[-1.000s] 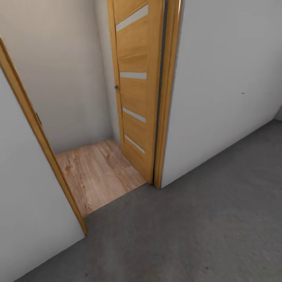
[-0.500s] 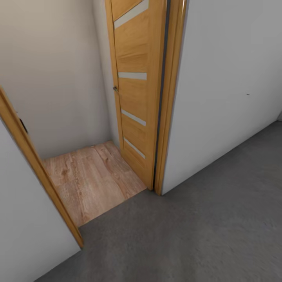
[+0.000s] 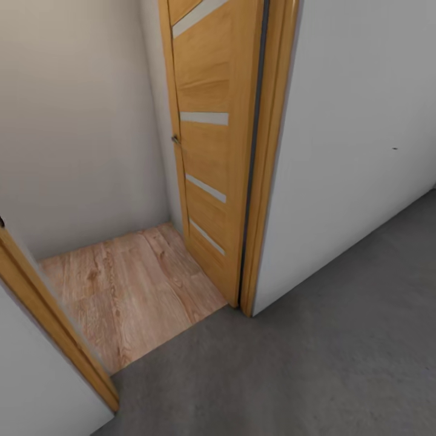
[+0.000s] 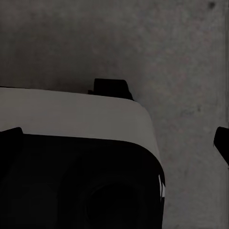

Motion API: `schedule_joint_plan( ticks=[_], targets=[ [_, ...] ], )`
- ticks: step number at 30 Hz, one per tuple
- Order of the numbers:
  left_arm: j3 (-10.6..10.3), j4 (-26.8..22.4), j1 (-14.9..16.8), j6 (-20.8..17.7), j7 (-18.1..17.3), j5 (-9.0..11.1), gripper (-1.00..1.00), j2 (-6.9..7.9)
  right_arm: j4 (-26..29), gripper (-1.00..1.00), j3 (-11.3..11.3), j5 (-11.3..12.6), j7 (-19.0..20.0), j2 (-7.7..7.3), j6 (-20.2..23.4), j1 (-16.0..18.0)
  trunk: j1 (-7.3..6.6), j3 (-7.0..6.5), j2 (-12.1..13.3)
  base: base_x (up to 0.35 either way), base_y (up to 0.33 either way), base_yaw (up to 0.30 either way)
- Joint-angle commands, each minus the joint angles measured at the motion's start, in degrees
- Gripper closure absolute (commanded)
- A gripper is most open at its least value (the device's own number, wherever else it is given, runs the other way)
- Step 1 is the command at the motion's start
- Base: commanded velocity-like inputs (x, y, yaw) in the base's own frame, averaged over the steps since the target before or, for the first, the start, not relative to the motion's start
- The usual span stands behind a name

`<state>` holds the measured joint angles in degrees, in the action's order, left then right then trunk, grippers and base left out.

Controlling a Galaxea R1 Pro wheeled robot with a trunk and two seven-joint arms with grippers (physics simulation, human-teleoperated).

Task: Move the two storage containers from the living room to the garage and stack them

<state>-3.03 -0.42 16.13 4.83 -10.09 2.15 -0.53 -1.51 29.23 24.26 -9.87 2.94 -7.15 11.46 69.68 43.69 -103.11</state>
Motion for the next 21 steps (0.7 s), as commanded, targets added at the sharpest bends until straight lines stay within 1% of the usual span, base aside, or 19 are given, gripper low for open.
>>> schedule_joint_plan(
  ticks=[1, 21],
  targets=[
    [-0.31, 0.07, 0.04, 0.21, -0.11, 0.23, -1.0, 0.0, -0.16, -1.0, 0.48, 0.53, -0.06, 0.04, -0.28, 0.06, 0.03, 0.05, -0.02, 0.321, 0.0, 0.0],
    [-0.31, 0.07, 0.04, 0.27, -0.11, 0.23, -1.0, 0.09, -0.16, -1.0, 0.5, 0.55, -0.06, 0.05, -0.26, 0.06, 0.03, 0.05, -0.02, 0.321, 0.0, 0.0]
  ],
)
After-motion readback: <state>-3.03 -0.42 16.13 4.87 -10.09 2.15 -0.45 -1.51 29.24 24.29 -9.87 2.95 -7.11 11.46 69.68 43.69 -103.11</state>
